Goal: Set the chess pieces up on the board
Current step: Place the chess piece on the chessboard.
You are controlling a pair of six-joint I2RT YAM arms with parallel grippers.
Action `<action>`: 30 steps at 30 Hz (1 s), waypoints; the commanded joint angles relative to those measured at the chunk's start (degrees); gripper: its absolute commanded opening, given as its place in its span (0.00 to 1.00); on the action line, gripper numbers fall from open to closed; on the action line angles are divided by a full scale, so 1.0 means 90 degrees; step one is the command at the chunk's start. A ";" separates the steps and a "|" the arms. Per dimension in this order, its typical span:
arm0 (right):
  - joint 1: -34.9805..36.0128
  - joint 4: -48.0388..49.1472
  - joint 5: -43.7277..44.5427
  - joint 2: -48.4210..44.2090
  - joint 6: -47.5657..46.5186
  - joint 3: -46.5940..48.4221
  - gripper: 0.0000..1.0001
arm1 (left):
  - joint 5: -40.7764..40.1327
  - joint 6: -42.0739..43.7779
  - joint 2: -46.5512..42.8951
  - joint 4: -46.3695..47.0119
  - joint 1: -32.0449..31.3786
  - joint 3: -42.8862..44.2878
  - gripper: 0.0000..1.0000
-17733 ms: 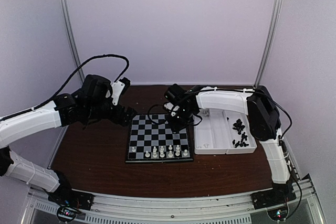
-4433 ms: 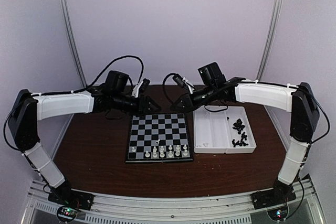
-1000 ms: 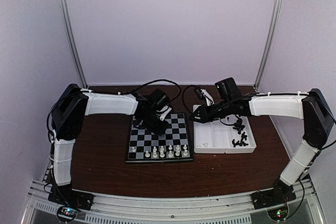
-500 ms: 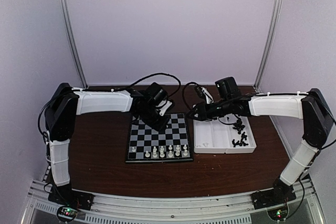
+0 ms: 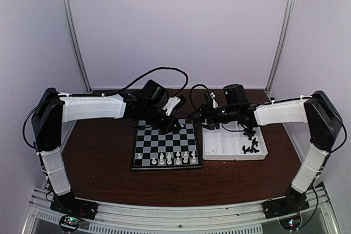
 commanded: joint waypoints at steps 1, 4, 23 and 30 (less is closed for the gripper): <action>0.0089 0.0855 -0.0336 0.0254 0.0826 0.0054 0.54 | 0.0459 0.0202 -0.0256 0.0629 -0.0017 -0.0121 0.03; 0.0153 0.1002 -0.0443 0.0426 0.0998 0.0120 0.54 | 0.0502 0.0235 -0.0296 0.0696 -0.0017 -0.0167 0.03; 0.0237 0.2332 -0.0821 0.0961 0.2132 0.0050 0.40 | 0.0275 0.0355 -0.0350 0.0773 -0.0017 -0.0220 0.03; 0.0238 0.2748 -0.0860 0.1041 0.2498 -0.0044 0.35 | 0.0195 0.0365 -0.0353 0.0884 -0.0012 -0.0164 0.03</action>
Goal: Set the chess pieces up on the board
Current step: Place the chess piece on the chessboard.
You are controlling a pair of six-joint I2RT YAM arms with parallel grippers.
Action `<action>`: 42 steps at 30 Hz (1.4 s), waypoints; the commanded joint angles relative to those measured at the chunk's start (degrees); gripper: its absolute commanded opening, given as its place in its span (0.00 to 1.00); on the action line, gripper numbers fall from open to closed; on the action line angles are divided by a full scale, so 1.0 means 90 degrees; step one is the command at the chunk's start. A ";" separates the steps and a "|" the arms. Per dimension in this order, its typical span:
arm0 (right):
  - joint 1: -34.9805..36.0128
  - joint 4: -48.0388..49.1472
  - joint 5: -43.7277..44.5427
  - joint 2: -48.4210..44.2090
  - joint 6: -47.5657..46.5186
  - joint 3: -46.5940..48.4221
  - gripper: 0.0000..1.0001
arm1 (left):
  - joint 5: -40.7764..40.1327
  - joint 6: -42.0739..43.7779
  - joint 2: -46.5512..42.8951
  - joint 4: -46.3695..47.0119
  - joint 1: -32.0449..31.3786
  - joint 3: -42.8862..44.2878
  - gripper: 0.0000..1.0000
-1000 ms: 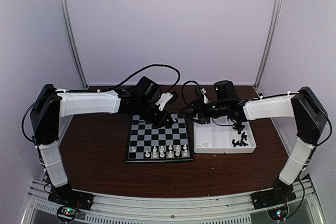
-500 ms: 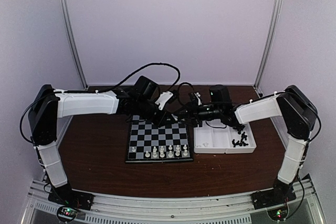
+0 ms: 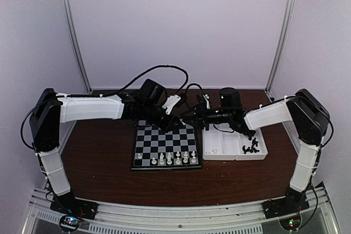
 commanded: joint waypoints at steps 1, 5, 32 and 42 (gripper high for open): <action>0.0049 0.0360 -0.0087 0.0118 0.0230 -0.0064 0.35 | -0.0110 0.0142 -0.0203 0.0429 -0.0014 0.0035 0.03; 0.0053 -0.0067 0.0020 0.0084 -0.0091 -0.0085 0.39 | -0.0159 0.0147 -0.0210 0.0408 -0.0014 0.0083 0.03; 0.0151 0.0677 0.0042 0.0242 0.0491 -0.0262 0.16 | -0.0364 0.0104 -0.0295 0.0688 -0.0014 -0.0126 0.14; 0.0142 0.0726 0.0143 0.0207 0.0571 -0.0288 0.14 | -0.0536 -0.0042 -0.0641 0.1212 -0.0014 -0.0592 0.30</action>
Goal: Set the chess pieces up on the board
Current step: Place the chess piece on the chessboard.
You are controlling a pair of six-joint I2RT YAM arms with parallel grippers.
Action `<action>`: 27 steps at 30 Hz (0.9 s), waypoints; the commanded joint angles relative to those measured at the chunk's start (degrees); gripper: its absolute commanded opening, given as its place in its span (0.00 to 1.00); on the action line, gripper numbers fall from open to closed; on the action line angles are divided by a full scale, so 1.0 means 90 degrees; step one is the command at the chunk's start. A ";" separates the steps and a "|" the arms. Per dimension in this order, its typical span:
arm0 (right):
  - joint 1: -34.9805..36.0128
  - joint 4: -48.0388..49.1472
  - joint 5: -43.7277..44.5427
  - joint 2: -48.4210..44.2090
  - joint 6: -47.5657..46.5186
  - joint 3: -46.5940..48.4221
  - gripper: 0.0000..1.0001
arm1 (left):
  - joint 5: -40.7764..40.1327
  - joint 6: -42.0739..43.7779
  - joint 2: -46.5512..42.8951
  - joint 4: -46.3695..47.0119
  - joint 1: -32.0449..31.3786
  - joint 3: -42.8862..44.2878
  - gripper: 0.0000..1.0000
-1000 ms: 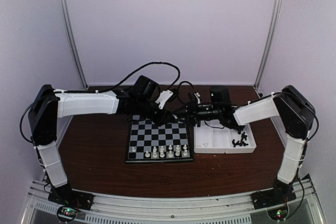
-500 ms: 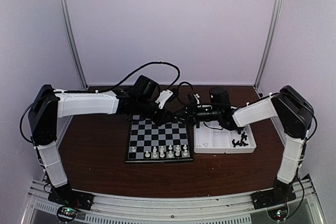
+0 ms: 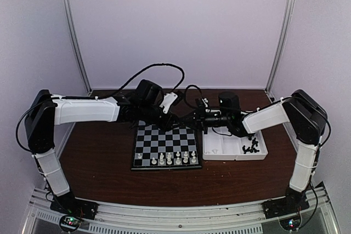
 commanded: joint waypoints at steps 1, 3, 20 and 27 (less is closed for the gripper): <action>0.0022 0.0174 0.0089 0.0033 0.0040 -0.0078 0.14 | -0.0094 -0.0064 -0.0401 0.0718 -0.0014 -0.0296 0.33; 0.0010 0.0250 0.0109 0.0020 0.0096 -0.0094 0.13 | -0.0083 -0.0075 -0.0495 0.0910 -0.0014 -0.0492 0.40; 0.0057 0.1878 0.0374 -0.0448 0.1463 -0.0411 0.13 | 0.0366 -0.0338 -0.0968 0.2859 -0.0009 -0.1604 0.41; 0.0107 0.2778 0.0586 -0.0392 0.2049 -0.0581 0.12 | 0.0385 -0.0200 -0.1075 0.3246 -0.0014 -0.1706 0.41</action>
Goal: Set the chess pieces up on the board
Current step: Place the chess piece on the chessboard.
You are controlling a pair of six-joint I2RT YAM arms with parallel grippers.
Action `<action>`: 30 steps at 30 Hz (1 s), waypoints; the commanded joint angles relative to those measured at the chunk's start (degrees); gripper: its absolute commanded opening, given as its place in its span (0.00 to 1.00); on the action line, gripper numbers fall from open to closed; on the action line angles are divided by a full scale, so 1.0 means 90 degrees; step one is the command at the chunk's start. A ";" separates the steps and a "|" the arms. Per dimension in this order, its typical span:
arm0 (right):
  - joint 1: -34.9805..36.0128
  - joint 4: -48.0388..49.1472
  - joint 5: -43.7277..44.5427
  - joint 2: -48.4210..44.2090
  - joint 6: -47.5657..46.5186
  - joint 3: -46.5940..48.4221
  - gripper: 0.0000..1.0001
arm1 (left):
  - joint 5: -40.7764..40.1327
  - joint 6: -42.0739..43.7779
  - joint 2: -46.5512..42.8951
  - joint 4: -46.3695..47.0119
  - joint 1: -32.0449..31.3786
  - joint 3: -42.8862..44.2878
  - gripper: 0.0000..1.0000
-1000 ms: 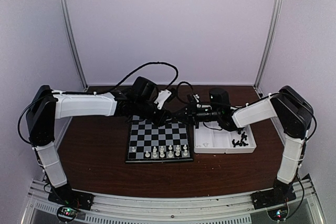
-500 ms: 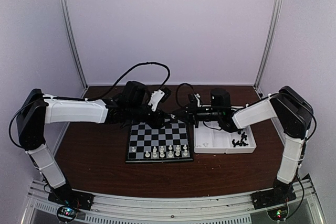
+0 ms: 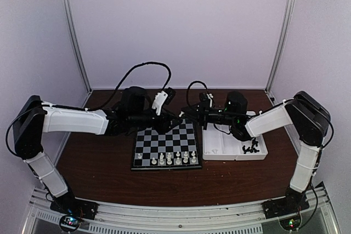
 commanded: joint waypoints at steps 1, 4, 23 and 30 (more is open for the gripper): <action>0.0067 0.0826 0.0236 -0.0166 0.0416 -0.0095 0.12 | 0.0081 0.0105 -0.0162 0.0620 -0.0009 0.0069 0.40; 0.0100 0.0788 0.0227 -0.0201 0.0408 -0.0053 0.12 | 0.0136 0.0104 -0.0162 0.0808 -0.0014 0.0009 0.39; 0.0181 0.0684 0.0220 -0.0156 0.0316 0.0008 0.14 | 0.0099 0.0154 -0.0135 0.0526 -0.0014 0.0210 0.00; 0.0080 0.0127 0.0258 -0.0332 -0.0223 -0.0116 0.41 | -0.0135 0.0299 -0.0451 -0.0194 -0.0014 0.0205 0.00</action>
